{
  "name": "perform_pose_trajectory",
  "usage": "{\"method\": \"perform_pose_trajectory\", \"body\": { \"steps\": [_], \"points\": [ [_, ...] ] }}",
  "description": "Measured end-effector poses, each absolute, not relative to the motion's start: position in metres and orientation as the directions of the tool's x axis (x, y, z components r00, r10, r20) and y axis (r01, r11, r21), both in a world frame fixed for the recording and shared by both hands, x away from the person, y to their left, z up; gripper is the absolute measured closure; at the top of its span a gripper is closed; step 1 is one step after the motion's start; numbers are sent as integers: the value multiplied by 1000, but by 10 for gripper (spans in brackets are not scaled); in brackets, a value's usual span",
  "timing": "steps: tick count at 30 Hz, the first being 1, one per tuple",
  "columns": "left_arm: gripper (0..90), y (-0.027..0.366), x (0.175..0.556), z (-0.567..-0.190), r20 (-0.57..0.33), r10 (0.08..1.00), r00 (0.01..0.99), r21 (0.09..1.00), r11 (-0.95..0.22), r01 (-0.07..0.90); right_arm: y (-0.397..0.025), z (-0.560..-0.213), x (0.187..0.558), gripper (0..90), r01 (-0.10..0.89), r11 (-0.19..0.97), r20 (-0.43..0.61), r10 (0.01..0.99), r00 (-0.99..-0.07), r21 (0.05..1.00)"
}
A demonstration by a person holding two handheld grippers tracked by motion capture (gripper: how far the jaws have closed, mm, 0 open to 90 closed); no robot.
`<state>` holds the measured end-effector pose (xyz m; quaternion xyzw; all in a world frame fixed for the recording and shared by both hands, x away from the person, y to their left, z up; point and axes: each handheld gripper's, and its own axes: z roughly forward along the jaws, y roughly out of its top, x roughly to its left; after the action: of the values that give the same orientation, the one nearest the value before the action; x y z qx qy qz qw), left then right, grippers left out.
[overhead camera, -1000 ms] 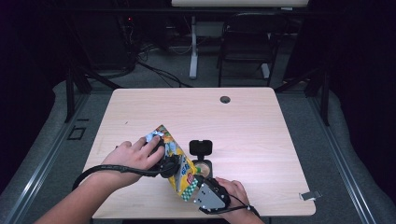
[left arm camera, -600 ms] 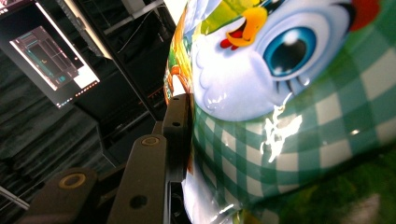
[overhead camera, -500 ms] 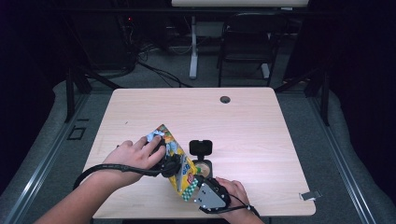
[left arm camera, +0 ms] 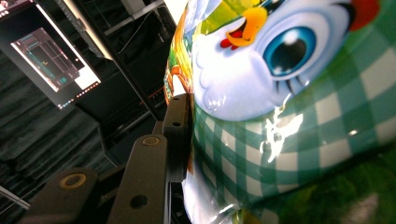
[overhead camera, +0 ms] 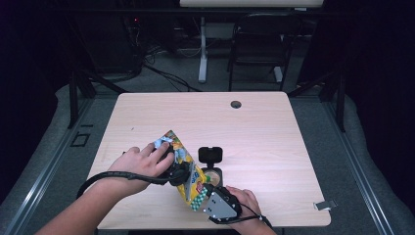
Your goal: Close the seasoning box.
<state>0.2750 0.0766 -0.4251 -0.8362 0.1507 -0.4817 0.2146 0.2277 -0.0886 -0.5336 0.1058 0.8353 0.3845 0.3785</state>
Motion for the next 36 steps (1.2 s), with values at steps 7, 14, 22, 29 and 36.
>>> {"method": "perform_pose_trajectory", "body": {
  "steps": [7, 14, 22, 29, 36],
  "points": [
    [682, 76, 275, -425, 737, -459, 497, -506, -861, -45, -88, -534, 227, 845, -114, 683, -551, 467, -692, 722],
    [682, 76, 275, -425, 734, -465, 494, -512, -858, -47, -88, -534, 228, 845, -116, 684, -554, 465, -691, 720],
    [696, 75, 274, -425, 733, -465, 496, -511, -858, -50, -88, -534, 227, 815, -118, 680, -552, 468, -690, 724],
    [700, 76, 274, -424, 728, -465, 503, -513, -857, -49, -88, -535, 227, 828, -118, 677, -550, 470, -691, 727],
    [701, 77, 275, -422, 728, -456, 512, -507, -861, -47, -88, -533, 228, 853, -112, 668, -539, 479, -693, 736]
  ]
}}
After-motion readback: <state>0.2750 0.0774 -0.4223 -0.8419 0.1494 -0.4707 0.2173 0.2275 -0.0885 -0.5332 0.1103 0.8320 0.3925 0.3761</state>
